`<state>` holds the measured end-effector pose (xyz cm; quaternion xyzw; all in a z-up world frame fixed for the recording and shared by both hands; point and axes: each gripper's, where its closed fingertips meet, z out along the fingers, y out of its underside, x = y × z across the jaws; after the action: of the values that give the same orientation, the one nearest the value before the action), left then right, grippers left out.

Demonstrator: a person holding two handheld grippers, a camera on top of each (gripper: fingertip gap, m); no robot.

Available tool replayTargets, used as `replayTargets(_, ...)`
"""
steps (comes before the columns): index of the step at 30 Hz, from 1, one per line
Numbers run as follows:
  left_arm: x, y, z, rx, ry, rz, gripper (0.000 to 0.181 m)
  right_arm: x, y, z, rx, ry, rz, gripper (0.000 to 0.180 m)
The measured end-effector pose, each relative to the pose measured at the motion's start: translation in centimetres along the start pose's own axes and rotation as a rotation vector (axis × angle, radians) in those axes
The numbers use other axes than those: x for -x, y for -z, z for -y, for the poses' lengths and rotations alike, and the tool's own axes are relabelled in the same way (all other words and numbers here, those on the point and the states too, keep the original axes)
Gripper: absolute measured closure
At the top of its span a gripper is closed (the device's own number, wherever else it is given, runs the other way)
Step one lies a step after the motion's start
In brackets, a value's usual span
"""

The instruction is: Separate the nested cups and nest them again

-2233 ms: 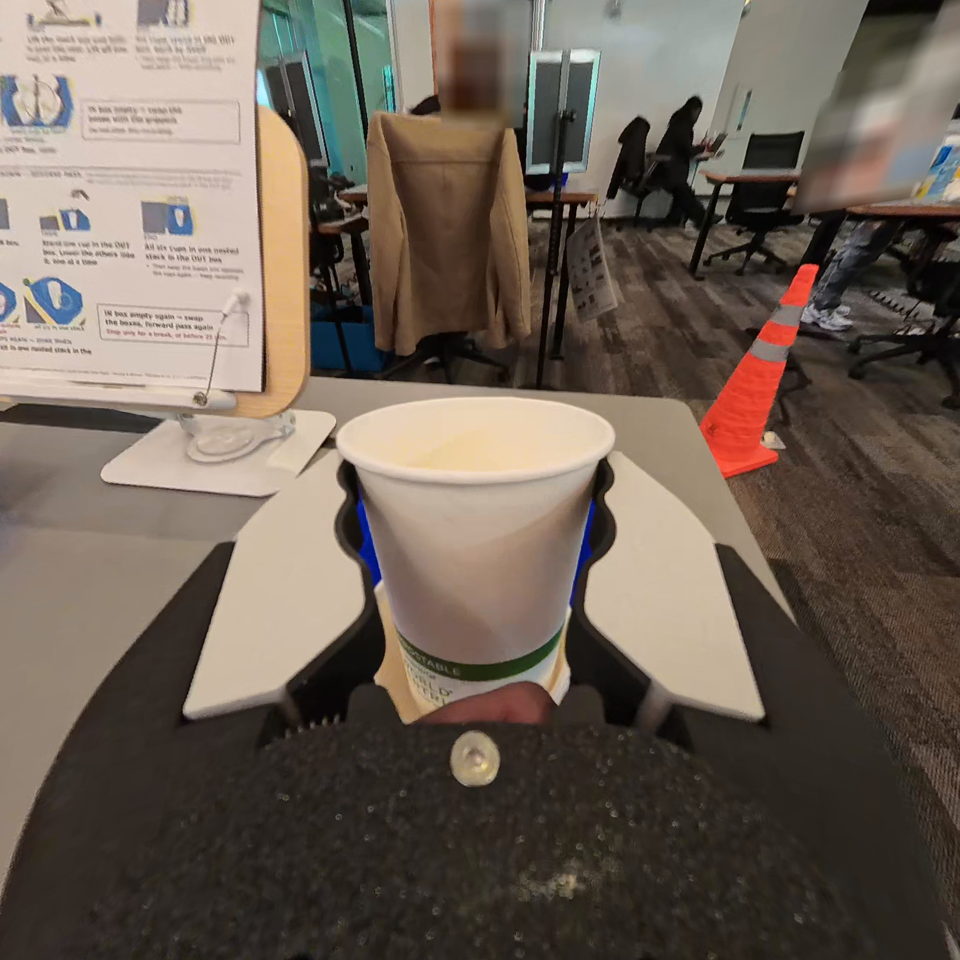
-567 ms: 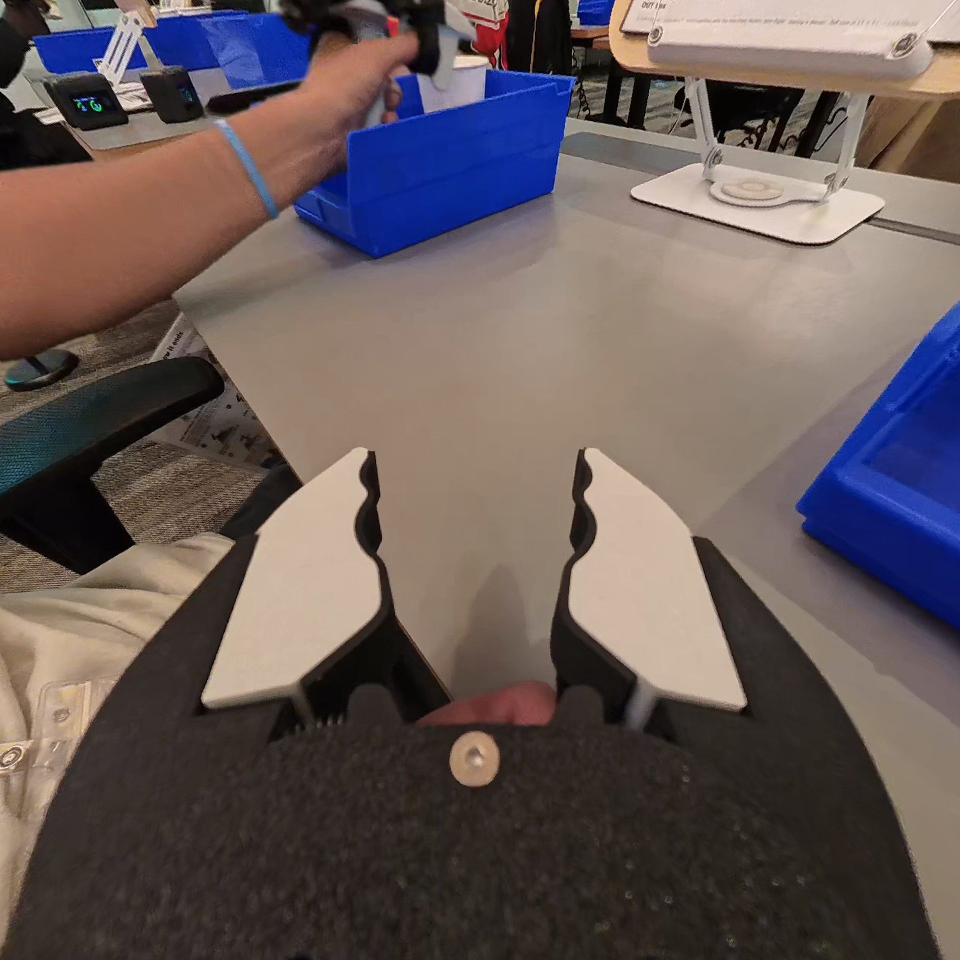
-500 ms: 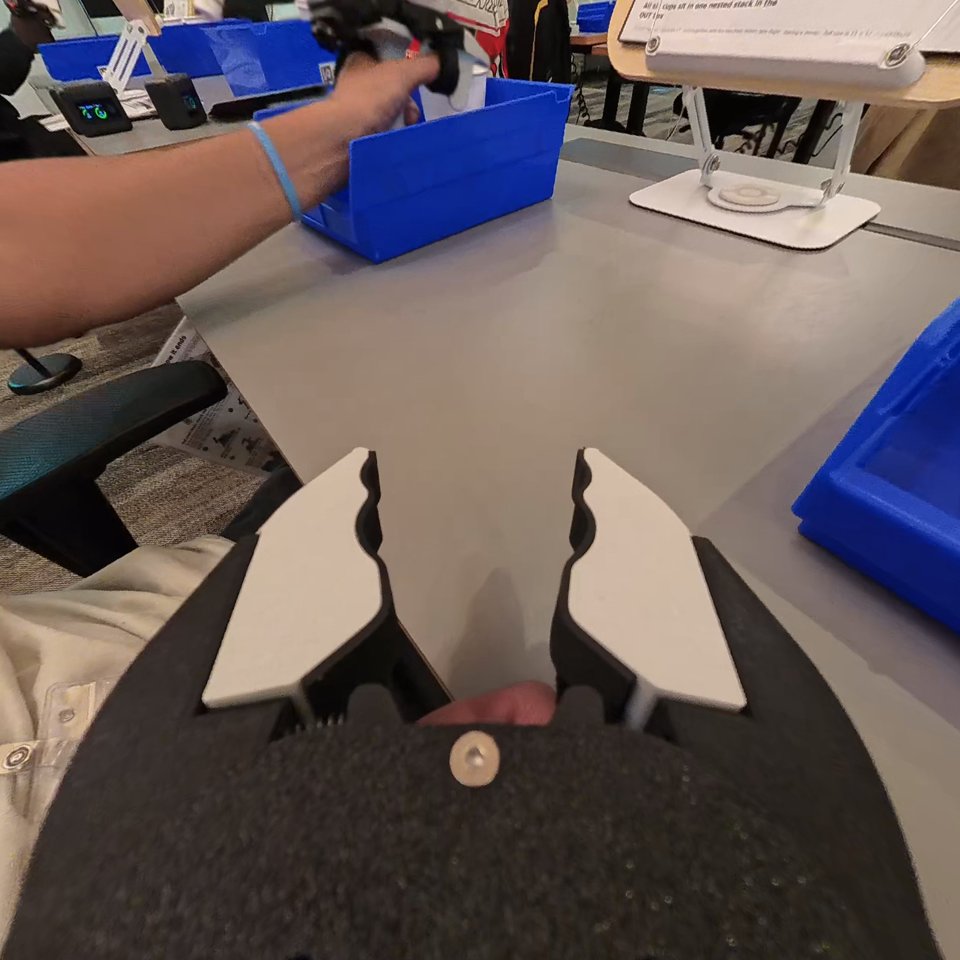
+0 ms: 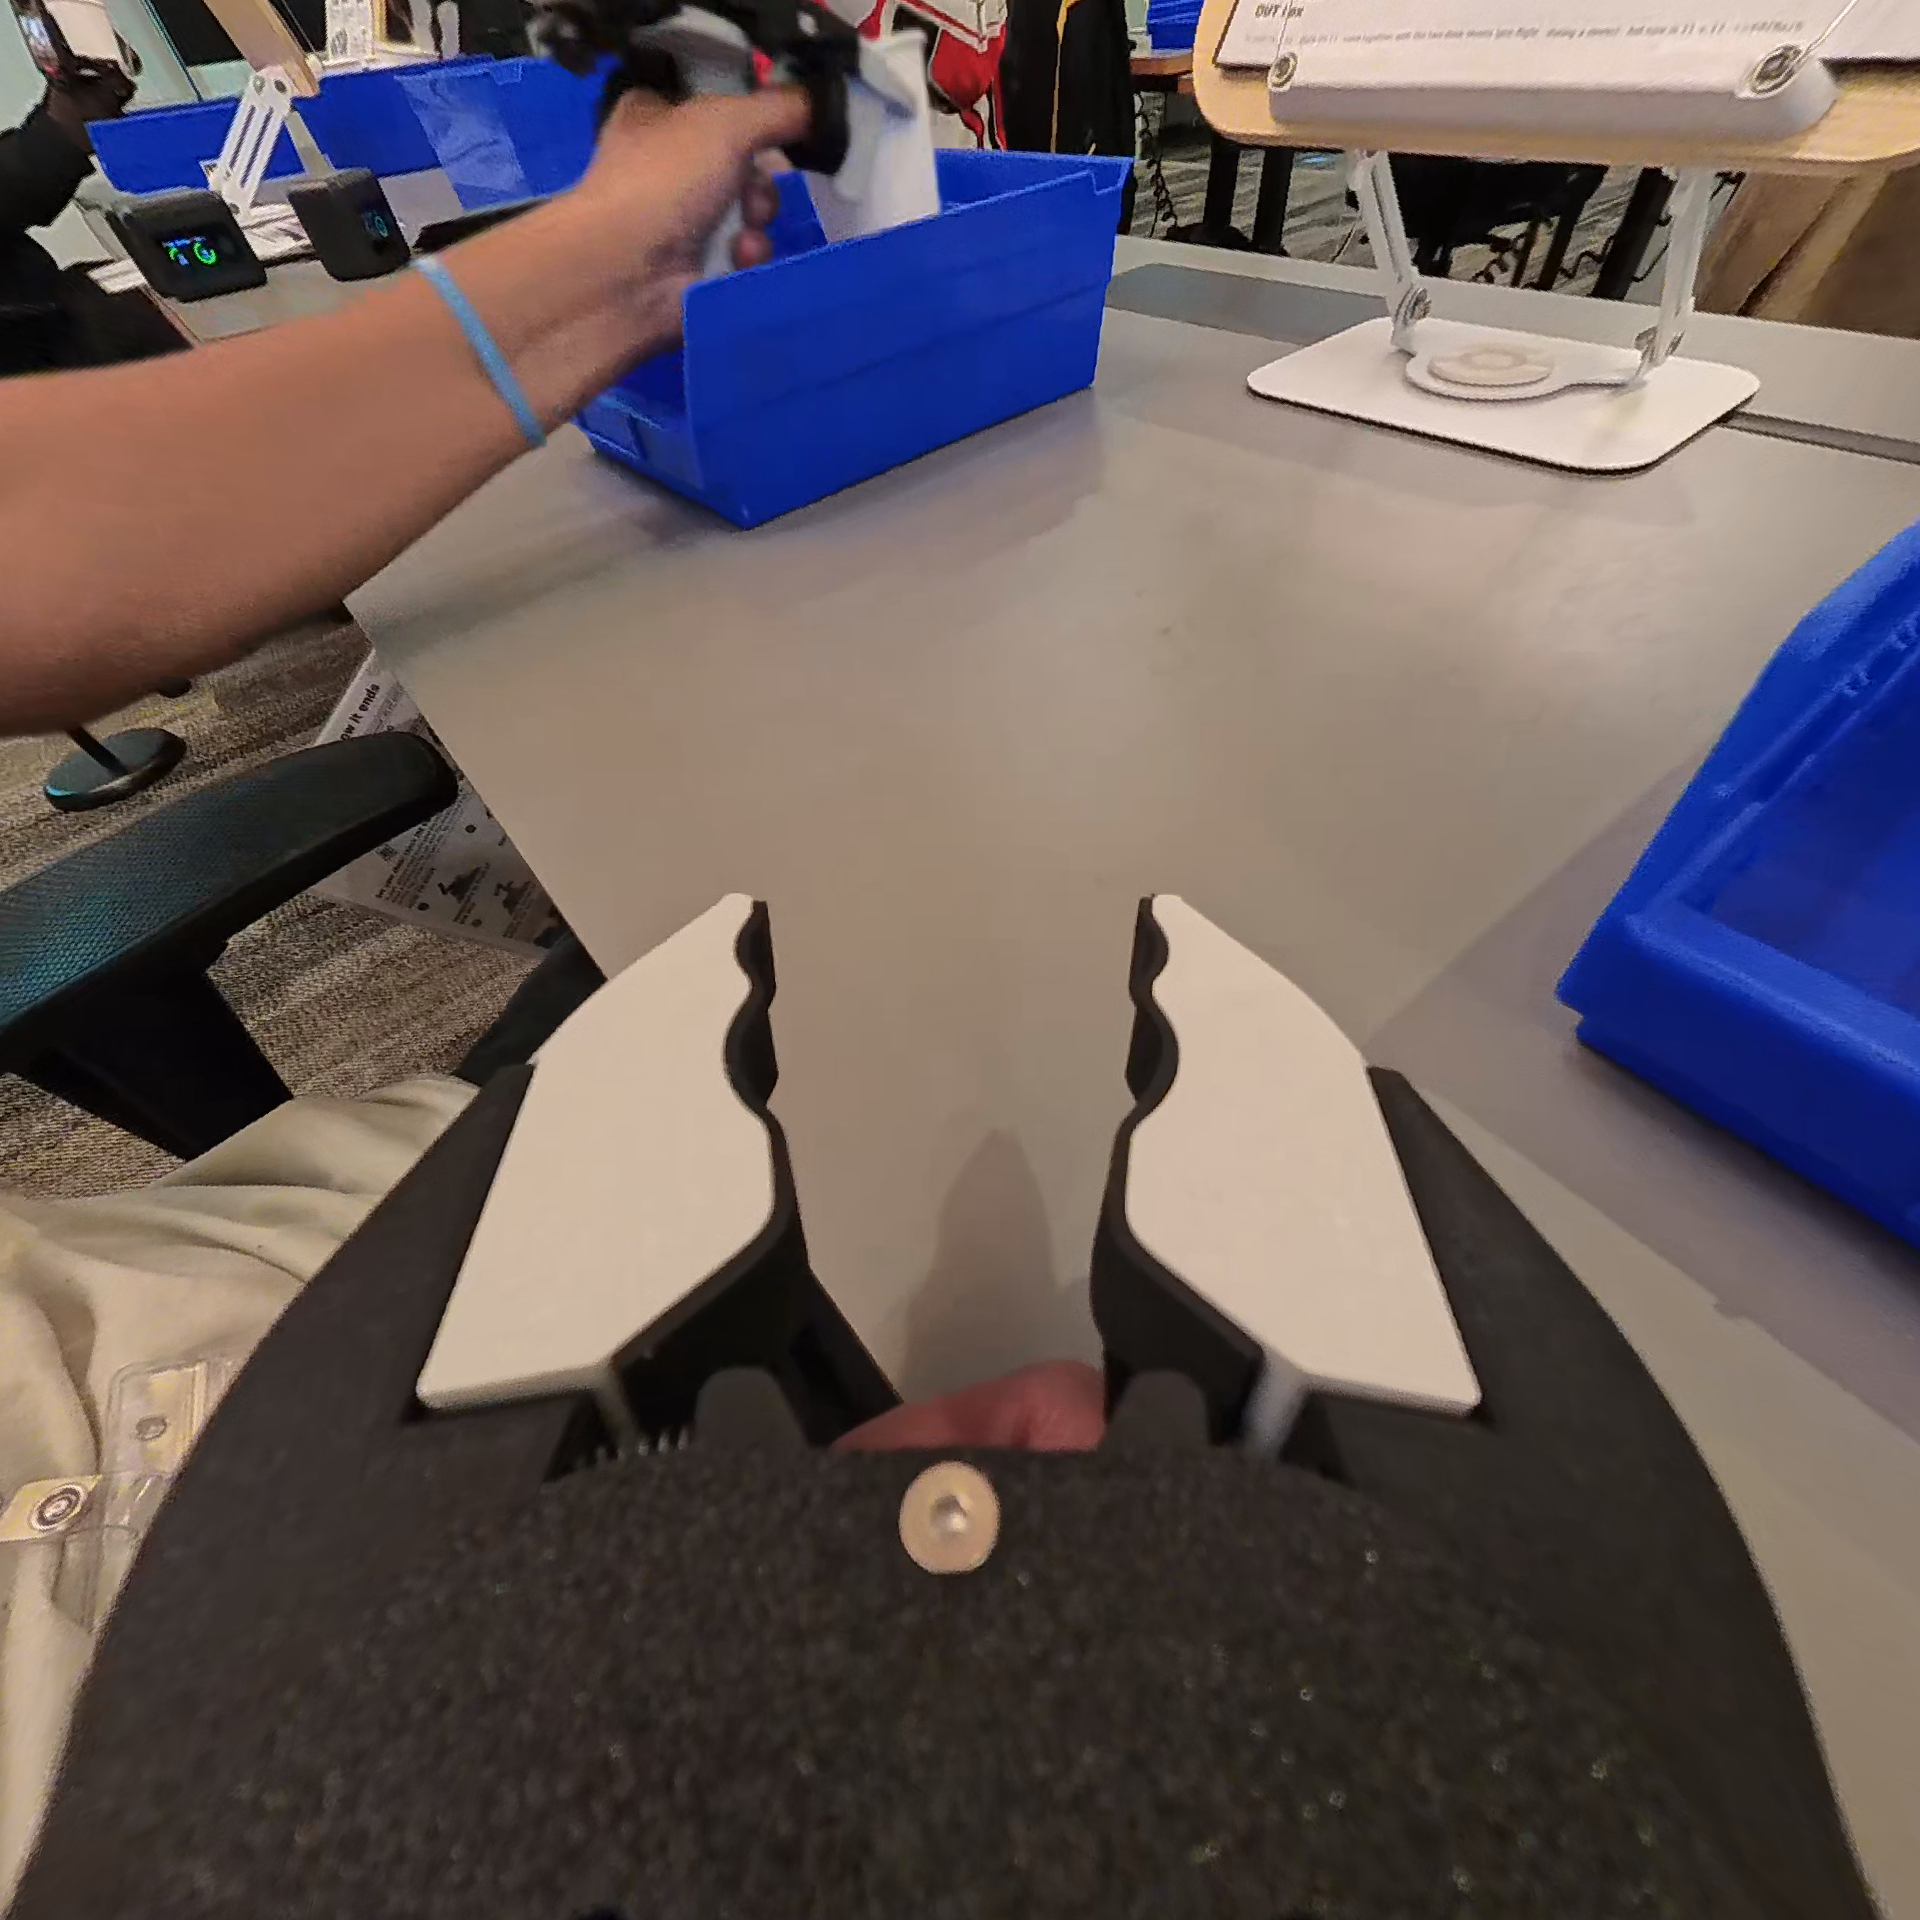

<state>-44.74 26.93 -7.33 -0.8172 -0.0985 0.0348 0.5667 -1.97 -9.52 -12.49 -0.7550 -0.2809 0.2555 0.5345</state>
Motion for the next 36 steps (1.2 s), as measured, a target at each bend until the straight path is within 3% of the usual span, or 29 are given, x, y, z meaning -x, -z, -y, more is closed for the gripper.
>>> replayTargets(7, -1.9, 15.6, 3.5, -0.194, -0.24, -0.407, 0.09, -1.3, 1.0, 1.5, -0.078, -0.056, 0.008, 0.115)
replayTargets(13, -6.4, 26.2, -2.0, -0.135, -0.426, -0.846, 0.091, -2.8, 0.6, 1.2, -0.091, -0.105, 0.01, 0.116)
replayTargets(18, -13.3, 32.7, -5.5, -0.102, -0.515, -1.283, 0.09, 1.0, -1.3, 5.4, -0.122, -0.078, 0.282, 0.102)
replayTargets(22, -19.4, 36.2, -7.4, -0.09, -0.693, -1.499, 0.09, 3.9, -2.9, 10.1, -0.133, 0.141, 0.395, 0.091)
replayTargets(25, -23.0, 37.3, -8.7, -0.072, -0.825, -1.57, 0.09, 5.2, -3.7, 12.6, -0.147, 0.185, 0.479, 0.088)
replayTargets(31, -26.7, 38.5, -11.0, -0.004, -0.921, -1.683, 0.09, 5.6, -4.7, 12.2, -0.114, 0.15, 0.608, 0.089)
replayTargets(36, -27.4, 38.8, -11.8, 0.029, -0.88, -1.725, 0.089, 5.8, -4.3, 11.5, -0.173, 0.146, 0.62, 0.094)
